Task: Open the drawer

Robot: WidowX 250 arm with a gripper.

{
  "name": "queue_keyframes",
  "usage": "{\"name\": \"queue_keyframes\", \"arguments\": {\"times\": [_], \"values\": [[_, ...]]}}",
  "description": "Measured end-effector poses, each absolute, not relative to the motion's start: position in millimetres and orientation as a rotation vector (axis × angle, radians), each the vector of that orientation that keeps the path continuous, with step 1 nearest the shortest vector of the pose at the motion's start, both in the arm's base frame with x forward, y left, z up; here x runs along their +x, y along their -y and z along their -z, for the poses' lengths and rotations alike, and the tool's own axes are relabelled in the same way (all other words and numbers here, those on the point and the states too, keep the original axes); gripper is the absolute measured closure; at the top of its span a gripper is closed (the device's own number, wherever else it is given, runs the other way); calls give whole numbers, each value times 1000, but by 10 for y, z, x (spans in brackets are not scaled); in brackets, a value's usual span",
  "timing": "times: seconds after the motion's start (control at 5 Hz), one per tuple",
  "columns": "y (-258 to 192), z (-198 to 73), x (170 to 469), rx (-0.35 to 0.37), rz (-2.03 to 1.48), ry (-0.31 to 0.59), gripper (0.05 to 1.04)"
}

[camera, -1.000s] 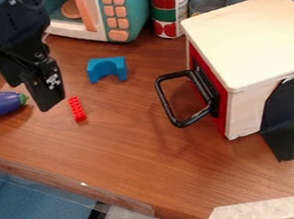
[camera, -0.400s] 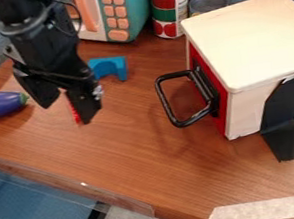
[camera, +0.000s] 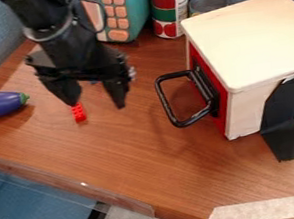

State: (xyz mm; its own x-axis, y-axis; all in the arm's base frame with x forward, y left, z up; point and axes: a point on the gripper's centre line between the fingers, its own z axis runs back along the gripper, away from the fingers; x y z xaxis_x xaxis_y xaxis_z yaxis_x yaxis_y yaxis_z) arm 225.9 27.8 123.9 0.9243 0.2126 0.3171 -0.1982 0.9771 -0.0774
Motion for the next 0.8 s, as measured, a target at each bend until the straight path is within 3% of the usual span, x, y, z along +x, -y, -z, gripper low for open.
{"name": "queue_keyframes", "arguments": {"times": [0.2,0.8], "values": [[-235,-1226,2459,-74,-294,335,84],[-240,-859,2907,-113,-467,279,84]]}}
